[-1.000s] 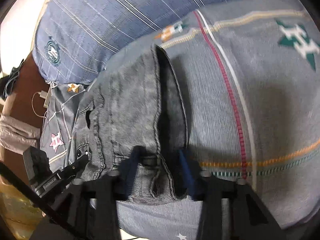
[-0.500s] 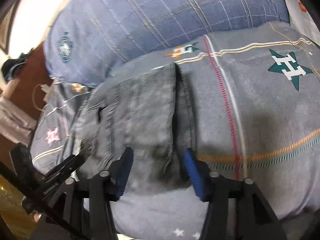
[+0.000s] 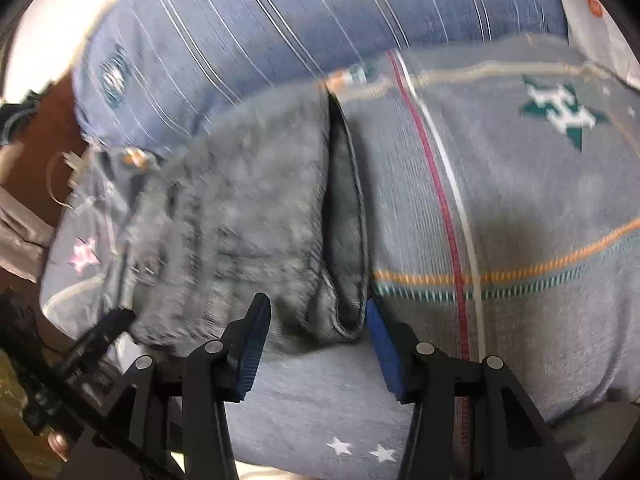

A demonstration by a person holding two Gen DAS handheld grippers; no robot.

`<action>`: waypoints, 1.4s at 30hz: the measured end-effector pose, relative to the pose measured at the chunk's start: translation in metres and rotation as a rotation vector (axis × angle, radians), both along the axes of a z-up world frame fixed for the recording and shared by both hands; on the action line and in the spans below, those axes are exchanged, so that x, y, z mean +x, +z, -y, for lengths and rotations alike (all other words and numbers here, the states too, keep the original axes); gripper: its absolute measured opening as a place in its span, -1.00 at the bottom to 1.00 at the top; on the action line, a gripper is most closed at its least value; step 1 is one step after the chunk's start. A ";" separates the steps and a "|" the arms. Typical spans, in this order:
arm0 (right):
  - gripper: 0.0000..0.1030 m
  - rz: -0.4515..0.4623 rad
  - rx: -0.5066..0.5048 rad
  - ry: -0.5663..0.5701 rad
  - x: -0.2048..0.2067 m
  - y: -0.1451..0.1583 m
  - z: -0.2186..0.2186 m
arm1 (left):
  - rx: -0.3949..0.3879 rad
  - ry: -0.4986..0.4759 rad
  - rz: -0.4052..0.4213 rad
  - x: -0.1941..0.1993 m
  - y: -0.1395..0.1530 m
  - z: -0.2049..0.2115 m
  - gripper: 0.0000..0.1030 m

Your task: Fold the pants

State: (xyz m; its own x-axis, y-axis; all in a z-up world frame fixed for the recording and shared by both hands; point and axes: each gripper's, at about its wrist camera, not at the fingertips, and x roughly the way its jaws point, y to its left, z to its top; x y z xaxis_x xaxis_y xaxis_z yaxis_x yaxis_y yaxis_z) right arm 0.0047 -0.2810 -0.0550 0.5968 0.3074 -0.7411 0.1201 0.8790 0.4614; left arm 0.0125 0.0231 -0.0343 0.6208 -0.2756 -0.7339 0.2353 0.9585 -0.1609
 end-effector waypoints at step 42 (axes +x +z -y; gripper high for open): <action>0.21 -0.003 0.037 -0.021 -0.003 0.005 0.001 | 0.001 -0.005 0.036 -0.001 -0.001 0.000 0.50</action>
